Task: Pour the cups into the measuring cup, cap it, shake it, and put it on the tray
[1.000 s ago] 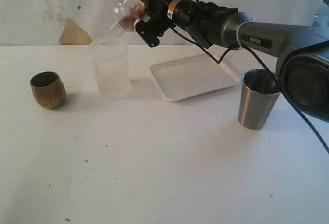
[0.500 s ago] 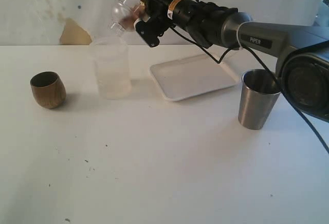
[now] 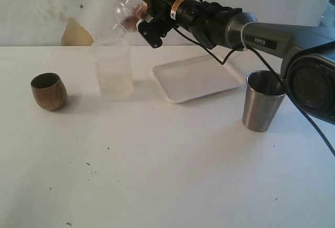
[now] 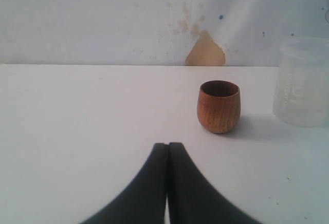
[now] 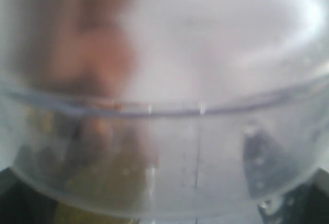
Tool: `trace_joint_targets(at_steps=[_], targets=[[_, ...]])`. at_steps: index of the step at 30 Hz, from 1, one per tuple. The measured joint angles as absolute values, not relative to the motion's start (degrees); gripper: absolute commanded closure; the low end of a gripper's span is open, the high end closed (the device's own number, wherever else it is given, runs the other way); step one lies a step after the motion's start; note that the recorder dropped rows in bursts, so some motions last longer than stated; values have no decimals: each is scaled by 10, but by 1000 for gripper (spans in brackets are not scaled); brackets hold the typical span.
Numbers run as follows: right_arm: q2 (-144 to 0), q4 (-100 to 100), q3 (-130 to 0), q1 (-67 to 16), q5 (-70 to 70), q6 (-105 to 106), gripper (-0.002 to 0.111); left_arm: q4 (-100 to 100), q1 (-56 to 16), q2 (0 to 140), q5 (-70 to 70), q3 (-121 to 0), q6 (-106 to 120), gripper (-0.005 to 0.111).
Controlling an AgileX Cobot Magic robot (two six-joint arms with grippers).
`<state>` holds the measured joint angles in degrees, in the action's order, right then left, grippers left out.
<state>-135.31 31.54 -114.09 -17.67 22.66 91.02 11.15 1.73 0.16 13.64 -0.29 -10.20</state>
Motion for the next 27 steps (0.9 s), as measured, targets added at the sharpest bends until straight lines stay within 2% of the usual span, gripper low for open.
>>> trace_joint_targets(at_steps=[18,27], targets=[[-1363,315,-1141,-177,226,870,108,111,17,2,136,-3,-102,107],[-1386,297,-1141,-177,227,703,108,111,17,2,136,-3,-102,107]])
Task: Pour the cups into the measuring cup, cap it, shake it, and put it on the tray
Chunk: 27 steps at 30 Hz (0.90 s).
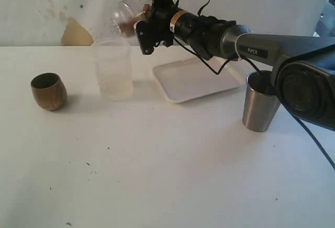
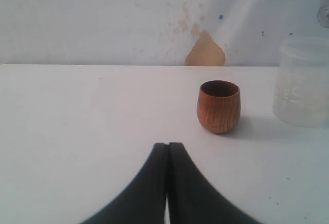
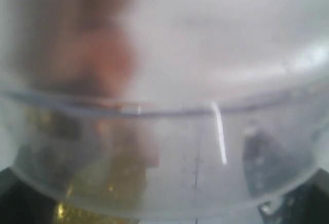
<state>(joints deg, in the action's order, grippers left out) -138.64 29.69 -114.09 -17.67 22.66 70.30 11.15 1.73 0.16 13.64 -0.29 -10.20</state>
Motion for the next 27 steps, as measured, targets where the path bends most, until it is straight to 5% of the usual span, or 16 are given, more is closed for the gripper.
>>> trace_joint_targets(at_steps=[17,27], targets=[[-1380,-167,-1141,-177,208,545,108,111,17,2,136,-3,-102,107],[-1338,-221,-1141,-138,90,348,108,111,17,2,136,-3,-102,107]])
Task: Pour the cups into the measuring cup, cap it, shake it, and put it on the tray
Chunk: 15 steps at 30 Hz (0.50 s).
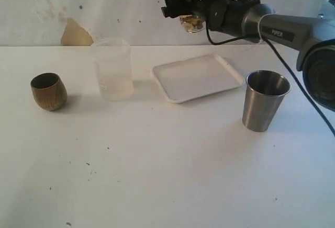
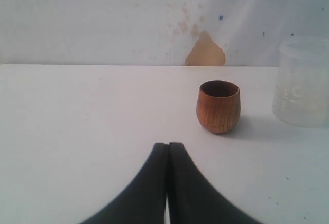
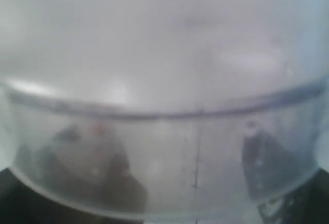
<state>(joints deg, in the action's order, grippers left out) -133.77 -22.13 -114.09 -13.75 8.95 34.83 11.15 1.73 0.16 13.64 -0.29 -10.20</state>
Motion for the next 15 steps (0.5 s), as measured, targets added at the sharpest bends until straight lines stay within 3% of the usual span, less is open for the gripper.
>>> trace_joint_targets(at_steps=[9,15], targets=[[-1304,-222,-1139,-110,-29,299,108,111,17,2,136,-3,-102,107],[-1261,-222,-1078,-94,-38,286,108,111,17,2,136,-3,-102,107]])
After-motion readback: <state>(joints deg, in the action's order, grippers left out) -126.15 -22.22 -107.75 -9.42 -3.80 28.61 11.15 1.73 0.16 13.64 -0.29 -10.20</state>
